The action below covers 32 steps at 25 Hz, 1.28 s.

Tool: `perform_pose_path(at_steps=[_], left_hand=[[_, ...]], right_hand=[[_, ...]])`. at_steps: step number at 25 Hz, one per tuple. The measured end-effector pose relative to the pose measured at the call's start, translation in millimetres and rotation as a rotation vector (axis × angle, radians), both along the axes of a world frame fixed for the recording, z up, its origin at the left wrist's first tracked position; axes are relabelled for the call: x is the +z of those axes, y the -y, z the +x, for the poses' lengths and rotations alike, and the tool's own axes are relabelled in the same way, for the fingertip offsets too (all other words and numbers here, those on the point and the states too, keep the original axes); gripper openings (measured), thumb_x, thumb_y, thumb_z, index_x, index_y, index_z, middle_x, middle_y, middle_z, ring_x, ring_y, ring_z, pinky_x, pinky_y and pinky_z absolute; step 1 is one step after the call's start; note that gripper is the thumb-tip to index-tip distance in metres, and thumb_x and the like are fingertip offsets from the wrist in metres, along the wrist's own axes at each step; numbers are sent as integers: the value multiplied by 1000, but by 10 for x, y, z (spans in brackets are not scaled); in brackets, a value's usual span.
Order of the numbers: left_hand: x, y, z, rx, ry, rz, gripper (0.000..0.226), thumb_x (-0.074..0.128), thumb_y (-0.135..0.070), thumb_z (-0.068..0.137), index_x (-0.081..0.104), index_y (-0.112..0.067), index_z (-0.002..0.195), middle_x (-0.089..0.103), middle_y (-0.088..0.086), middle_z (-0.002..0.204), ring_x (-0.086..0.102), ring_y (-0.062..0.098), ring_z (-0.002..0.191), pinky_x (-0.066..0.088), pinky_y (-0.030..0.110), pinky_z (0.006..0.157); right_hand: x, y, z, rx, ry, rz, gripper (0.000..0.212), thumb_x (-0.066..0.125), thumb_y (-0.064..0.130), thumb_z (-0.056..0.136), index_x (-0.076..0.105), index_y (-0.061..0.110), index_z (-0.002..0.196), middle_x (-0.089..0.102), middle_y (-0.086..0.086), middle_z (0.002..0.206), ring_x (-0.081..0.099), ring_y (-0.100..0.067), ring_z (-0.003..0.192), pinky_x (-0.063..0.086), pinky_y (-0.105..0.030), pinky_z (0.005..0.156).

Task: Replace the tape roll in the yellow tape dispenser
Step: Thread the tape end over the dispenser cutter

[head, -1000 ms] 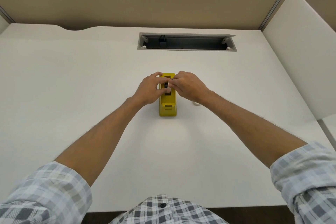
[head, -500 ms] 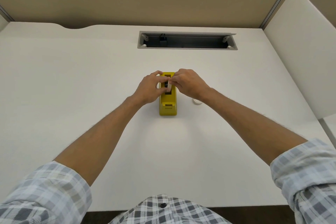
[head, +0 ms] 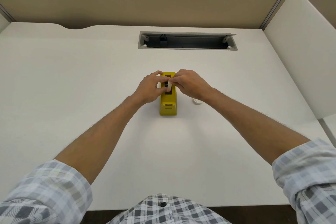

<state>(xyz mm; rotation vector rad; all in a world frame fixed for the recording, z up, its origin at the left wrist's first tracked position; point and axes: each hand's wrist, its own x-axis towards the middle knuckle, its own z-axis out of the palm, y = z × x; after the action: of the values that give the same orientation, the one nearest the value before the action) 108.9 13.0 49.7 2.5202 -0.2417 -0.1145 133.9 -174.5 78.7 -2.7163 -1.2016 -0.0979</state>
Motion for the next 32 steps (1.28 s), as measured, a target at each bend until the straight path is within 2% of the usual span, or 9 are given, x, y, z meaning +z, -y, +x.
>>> perform_pose_path(at_steps=[8, 18, 27, 32], left_hand=[[-26, -21, 16, -13, -3, -18, 38, 66, -34, 90, 62, -32, 128, 47, 4, 145, 50, 29, 123, 45, 44, 97], [-44, -20, 27, -5, 4, -21, 40, 66, -33, 89, 61, -34, 129, 47, 5, 146, 48, 30, 125, 42, 43, 97], [-47, -29, 36, -11, 6, -28, 40, 67, -34, 89, 61, -35, 128, 47, 4, 145, 50, 29, 123, 43, 42, 95], [-49, -21, 34, -7, -4, -10, 40, 66, -35, 90, 61, -32, 129, 46, 4, 147, 49, 30, 126, 44, 45, 98]], right_hand=[[-8, -7, -12, -21, -40, 42, 29, 48, 26, 101, 71, 11, 110, 74, -7, 98, 63, -22, 89, 53, -36, 77], [46, -40, 16, -23, -37, 13, 28, 48, 22, 101, 71, 9, 109, 73, -9, 95, 63, -24, 88, 52, -39, 78], [-3, -41, -18, -64, -59, 73, 28, 49, 22, 101, 71, 9, 110, 73, -10, 95, 62, -23, 87, 47, -32, 74], [-16, -6, -57, -58, -70, 94, 27, 50, 24, 100, 71, 11, 112, 73, -9, 100, 63, -24, 91, 53, -41, 78]])
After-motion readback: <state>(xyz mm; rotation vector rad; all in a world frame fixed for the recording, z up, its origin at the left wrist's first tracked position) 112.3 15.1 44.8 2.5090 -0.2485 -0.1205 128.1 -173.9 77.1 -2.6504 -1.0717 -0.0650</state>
